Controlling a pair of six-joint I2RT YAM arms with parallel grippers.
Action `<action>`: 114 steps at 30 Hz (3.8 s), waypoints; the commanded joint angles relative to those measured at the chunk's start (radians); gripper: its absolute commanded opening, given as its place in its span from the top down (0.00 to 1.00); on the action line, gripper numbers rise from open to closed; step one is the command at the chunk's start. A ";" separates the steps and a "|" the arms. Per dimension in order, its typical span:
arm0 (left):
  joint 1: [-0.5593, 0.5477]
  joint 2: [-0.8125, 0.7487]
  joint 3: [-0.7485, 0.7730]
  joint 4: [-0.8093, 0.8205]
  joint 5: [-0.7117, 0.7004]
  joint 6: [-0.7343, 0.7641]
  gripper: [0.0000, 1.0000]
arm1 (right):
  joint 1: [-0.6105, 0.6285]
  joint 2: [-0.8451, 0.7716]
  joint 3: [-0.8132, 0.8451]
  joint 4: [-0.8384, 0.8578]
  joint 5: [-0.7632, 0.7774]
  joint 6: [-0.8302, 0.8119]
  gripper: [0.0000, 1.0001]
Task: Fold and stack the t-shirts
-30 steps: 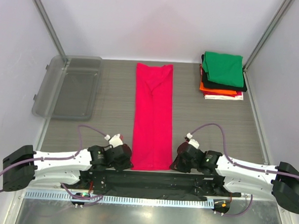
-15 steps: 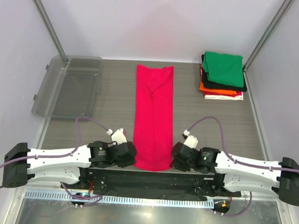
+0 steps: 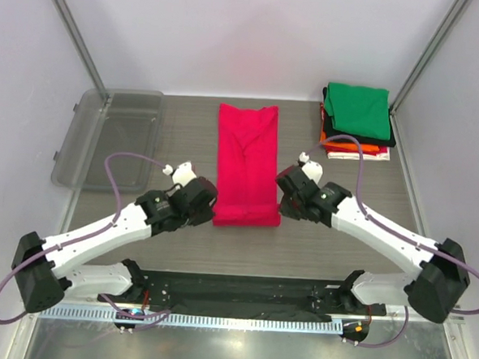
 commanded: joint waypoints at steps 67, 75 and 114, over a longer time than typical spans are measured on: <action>0.625 0.708 0.692 0.046 0.551 0.493 0.46 | -0.450 0.568 0.516 0.143 -0.502 -0.408 0.28; 0.582 0.528 0.237 0.302 0.635 0.431 0.46 | -0.450 0.402 0.091 0.350 -0.634 -0.327 0.35; 0.497 0.588 -0.058 0.619 0.626 0.318 0.77 | -0.456 0.514 -0.064 0.494 -0.668 -0.325 0.85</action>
